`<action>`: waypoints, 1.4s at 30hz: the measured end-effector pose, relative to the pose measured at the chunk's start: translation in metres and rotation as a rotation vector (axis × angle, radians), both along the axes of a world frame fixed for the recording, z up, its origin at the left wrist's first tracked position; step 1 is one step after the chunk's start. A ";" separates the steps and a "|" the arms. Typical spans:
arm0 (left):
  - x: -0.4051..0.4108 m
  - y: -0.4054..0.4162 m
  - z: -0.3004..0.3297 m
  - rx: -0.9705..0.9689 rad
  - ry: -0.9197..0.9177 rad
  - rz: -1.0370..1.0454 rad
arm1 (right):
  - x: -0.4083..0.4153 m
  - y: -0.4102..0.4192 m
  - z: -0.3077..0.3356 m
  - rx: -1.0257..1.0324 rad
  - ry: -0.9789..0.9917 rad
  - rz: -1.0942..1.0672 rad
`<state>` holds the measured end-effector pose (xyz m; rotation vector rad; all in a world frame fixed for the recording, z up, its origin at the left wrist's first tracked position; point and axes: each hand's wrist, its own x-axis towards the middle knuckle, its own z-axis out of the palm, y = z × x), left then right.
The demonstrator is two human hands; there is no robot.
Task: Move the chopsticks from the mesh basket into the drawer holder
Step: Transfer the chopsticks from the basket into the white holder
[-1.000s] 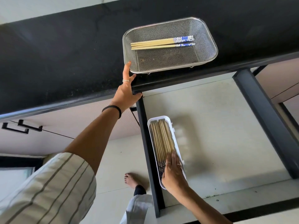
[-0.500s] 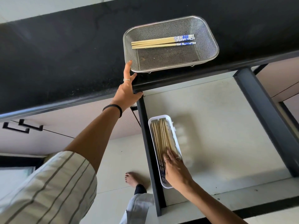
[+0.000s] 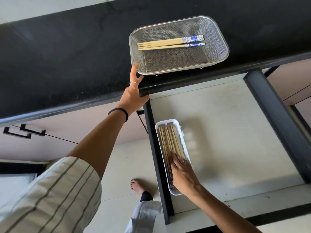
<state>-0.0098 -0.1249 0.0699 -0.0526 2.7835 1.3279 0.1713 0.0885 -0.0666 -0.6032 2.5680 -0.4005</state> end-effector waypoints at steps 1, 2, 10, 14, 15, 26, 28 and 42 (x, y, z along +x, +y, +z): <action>0.000 0.000 0.000 0.003 0.000 -0.001 | 0.002 0.001 0.000 0.008 -0.008 0.009; 0.000 0.000 0.000 0.004 0.002 -0.001 | 0.003 0.002 0.000 0.011 -0.018 0.009; 0.000 0.000 -0.001 0.009 0.003 0.004 | -0.002 0.001 -0.001 -0.124 -0.028 -0.010; 0.000 0.001 0.001 0.023 0.002 0.003 | 0.000 0.003 -0.008 -0.100 -0.019 -0.002; 0.000 0.001 0.001 0.025 0.000 0.002 | 0.001 0.003 -0.008 -0.093 -0.020 -0.003; -0.001 0.001 0.000 0.030 0.011 0.010 | 0.004 -0.006 0.001 0.023 -0.095 -0.197; -0.002 0.001 -0.002 0.045 0.010 0.013 | 0.004 -0.006 0.003 0.021 -0.082 -0.163; -0.004 0.001 -0.009 0.060 0.017 0.027 | 0.003 0.003 -0.007 0.056 -0.025 0.112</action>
